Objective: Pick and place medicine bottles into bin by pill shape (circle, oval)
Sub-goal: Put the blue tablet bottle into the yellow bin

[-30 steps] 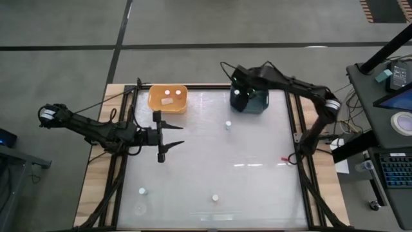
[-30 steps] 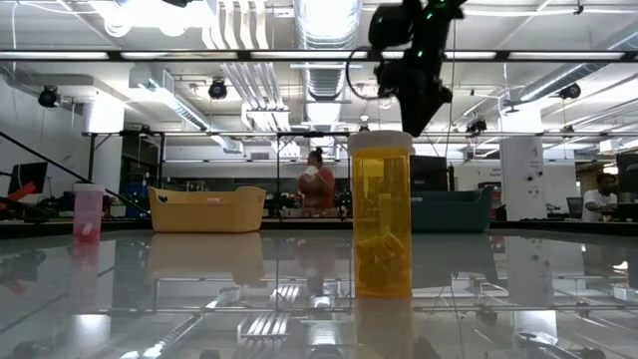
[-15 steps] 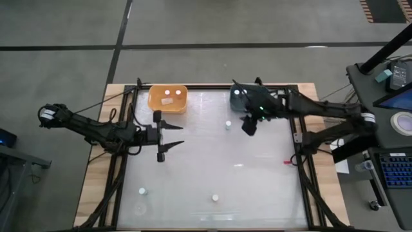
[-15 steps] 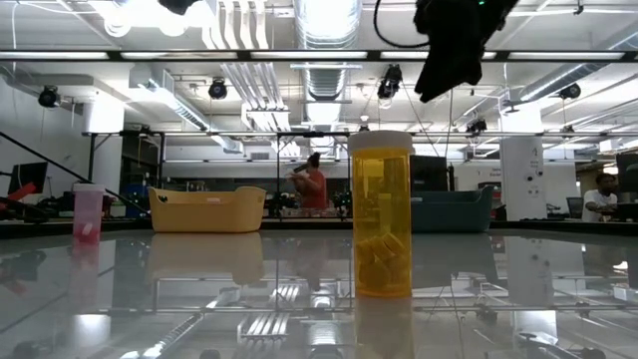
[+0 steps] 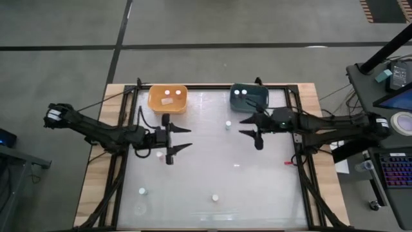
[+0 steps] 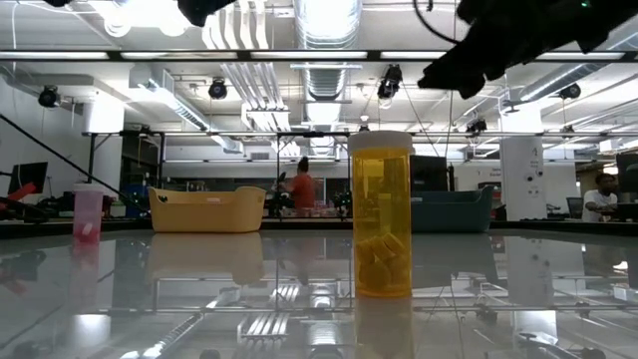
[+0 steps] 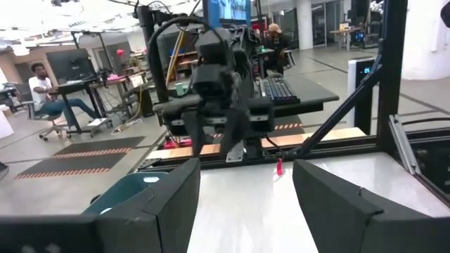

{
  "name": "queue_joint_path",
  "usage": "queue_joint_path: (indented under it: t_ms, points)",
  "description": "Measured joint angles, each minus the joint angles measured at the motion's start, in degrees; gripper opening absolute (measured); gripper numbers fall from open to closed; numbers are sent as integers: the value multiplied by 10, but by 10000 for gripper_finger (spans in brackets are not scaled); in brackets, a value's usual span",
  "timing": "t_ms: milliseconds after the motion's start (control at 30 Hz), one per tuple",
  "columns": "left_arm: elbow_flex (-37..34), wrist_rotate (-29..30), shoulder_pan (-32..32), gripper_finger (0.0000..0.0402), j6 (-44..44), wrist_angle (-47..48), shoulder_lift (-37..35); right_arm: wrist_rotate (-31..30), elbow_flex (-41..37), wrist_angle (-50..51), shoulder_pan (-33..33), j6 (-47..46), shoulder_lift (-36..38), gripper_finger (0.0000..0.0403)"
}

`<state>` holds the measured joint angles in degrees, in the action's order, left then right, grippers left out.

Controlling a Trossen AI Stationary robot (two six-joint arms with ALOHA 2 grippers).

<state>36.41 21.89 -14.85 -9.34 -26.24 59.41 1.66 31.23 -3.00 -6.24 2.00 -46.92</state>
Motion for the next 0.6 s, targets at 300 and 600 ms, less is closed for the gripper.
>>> queue_joint_path:
  t_ms: [300, 600]
  points:
    - [50, -2, 33, 212, 32, -18, 76, 64, -74, -65, 0, 69, 115, 170]
    - [127, -37, 87, 212, 98, 40, 145, 78, -110, -67, 0, 77, 185, 153]
